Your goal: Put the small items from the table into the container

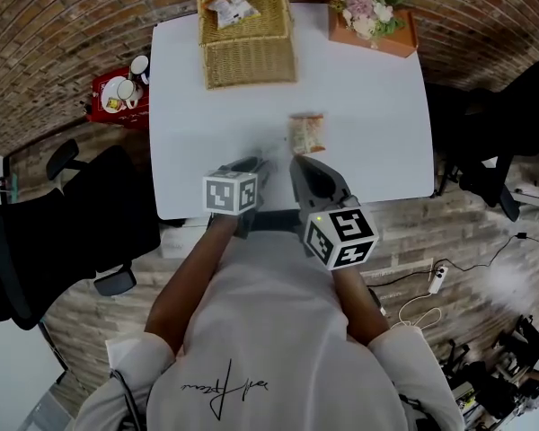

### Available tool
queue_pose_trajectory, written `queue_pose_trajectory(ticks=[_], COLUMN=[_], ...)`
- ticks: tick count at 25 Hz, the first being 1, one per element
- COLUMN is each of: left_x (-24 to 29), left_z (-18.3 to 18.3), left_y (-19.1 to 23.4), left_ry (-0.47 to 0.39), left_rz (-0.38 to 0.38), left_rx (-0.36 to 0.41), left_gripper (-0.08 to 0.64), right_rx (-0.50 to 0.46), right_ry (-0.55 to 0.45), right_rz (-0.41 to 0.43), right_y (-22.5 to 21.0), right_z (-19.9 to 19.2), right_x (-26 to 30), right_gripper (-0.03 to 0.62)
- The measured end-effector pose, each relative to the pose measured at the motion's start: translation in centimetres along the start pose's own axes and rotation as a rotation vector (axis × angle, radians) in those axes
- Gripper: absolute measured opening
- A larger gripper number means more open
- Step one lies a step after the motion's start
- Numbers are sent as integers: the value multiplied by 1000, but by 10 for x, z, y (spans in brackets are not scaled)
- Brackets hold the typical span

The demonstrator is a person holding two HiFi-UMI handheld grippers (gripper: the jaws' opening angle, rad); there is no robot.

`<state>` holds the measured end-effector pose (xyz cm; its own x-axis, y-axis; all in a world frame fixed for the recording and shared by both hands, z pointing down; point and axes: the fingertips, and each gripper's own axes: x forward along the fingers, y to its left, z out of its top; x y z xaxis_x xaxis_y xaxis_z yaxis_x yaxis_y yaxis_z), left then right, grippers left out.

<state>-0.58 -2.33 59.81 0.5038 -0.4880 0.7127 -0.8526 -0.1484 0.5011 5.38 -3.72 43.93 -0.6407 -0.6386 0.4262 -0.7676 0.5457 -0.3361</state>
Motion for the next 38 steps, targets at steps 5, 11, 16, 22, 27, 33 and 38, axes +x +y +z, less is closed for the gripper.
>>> queue_pose_trajectory(ticks=[5, 11, 16, 22, 27, 33, 38], left_x=[8, 12, 12, 9, 3, -5, -12], left_z=[-3, -6, -7, -10, -8, -5, -2], left_y=[2, 7, 9, 9, 8, 7, 5], left_ry=[28, 45, 49, 49, 30, 7, -13], left_rz=[8, 26, 5, -26, -45, -49, -58], left_rx=[2, -5, -59, -77, -82, -62, -57], left_gripper=[114, 106, 63, 52, 38, 29, 26], right_rx=[10, 13, 7, -2, -9, -14, -23], right_ry=[6, 7, 14, 10, 5, -1, -7], right_rz=[-15, -18, -20, -15, -10, -4, 1], right_y=[-6, -8, -8, -6, -4, -2, 1], right_z=[-1, -2, -4, -3, -3, -2, 0], right_x=[-1, 0, 0, 0, -1, -2, -2], right_gripper=[20, 20, 20, 20, 20, 20, 20])
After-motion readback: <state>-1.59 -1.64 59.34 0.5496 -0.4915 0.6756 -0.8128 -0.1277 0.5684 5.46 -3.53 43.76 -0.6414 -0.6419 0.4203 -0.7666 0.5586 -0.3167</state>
